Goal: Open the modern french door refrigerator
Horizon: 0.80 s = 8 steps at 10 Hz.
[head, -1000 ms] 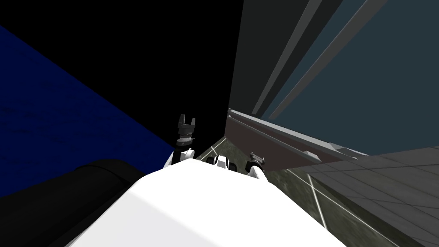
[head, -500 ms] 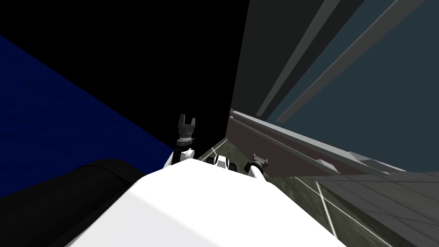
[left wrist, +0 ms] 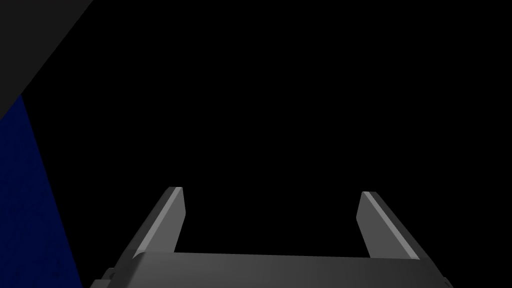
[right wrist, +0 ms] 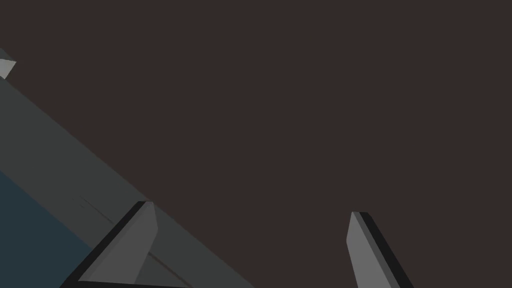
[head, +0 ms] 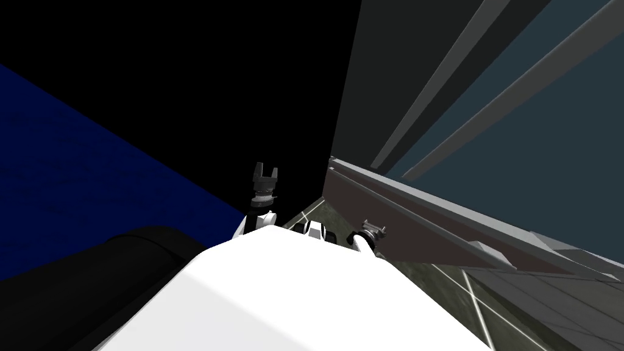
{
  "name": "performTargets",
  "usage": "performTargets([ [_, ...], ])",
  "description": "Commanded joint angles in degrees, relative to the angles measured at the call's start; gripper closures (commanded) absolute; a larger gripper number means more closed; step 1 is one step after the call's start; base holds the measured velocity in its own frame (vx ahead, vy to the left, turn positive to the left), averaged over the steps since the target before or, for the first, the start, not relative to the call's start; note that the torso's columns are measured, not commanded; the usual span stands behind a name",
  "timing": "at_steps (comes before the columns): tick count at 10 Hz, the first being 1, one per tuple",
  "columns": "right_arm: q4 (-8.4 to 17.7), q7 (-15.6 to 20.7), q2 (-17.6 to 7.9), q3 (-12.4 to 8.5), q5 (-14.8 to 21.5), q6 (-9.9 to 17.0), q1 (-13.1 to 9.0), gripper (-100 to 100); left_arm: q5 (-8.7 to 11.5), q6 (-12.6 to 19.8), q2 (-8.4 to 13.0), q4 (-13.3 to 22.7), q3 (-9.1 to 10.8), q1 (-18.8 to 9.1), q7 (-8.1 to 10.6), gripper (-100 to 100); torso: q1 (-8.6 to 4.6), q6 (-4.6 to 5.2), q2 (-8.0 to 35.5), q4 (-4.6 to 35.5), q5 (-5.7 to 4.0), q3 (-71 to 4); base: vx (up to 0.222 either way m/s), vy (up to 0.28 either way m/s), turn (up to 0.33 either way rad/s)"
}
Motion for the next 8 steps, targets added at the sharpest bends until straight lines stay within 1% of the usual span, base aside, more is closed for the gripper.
performTargets([
  [1, 1.79, 0.82, -0.38, 0.42, 3.66, 3.65, -0.73, -100, 0.00, 0.00, 0.00, 0.00, 0.00, 0.00, 0.00, 0, -0.01, -0.02, 0.02, 0.02, -0.01, 0.02, 0.065, 0.006, 0.040],
  [2, 3.51, 1.37, -0.74, 0.82, 5.75, 5.68, -1.51, -100, 0.00, 0.00, 0.00, 0.00, 0.00, 0.00, 0.00, 0, -0.04, 0.01, 0.09, 0.03, -0.01, 0.06, 0.077, 0.006, 0.074],
  [3, 3.51, 1.37, -0.74, 0.82, 6.39, 6.26, -1.51, -100, 0.00, 0.00, 0.00, 0.00, 0.00, 0.00, 0.00, 0, -0.02, -0.02, 0.04, 0.02, -0.01, 0.04, 0.066, 0.007, 0.038],
  [4, 5.14, 1.91, -1.17, 1.20, 8.54, 8.37, -2.26, -100, 0.00, 0.00, 0.00, 0.00, 0.00, 0.00, 0.00, 0, 0.00, 0.00, 0.06, 0.02, -0.01, 0.04, 0.079, 0.007, 0.060],
  [5, 5.14, 1.91, -1.17, 1.20, 8.93, 8.71, -2.26, -100, 0.00, 0.00, 0.00, 0.00, 0.00, 0.00, 0.00, 0, 0.01, -0.02, 0.00, 0.01, 0.00, 0.02, 0.072, 0.000, 0.054],
  [6, 6.66, 2.43, -1.64, 1.55, 11.23, 11.01, -2.98, -100, 0.00, 0.00, 0.00, 0.00, 0.00, 0.00, 0.00, 0, -0.02, -0.01, 0.03, 0.01, -0.01, 0.02, 0.080, -0.011, 0.066],
  [7, 8.06, 2.93, -2.16, 1.89, 12.96, 12.58, -3.66, -100, 0.00, 0.00, 0.00, 0.00, 0.00, 0.00, 0.00, 0, -0.04, -0.01, 0.00, 0.01, -0.02, 0.02, 0.111, 0.002, 0.106],
  [8, 8.06, 2.93, -2.16, 1.89, 13.49, 13.14, -3.66, -100, 0.00, 0.00, 0.00, 0.00, 0.00, 0.00, 0.00, 0, 0.02, -0.02, -0.07, -0.01, 0.00, -0.03, 0.096, 0.005, 0.057],
])
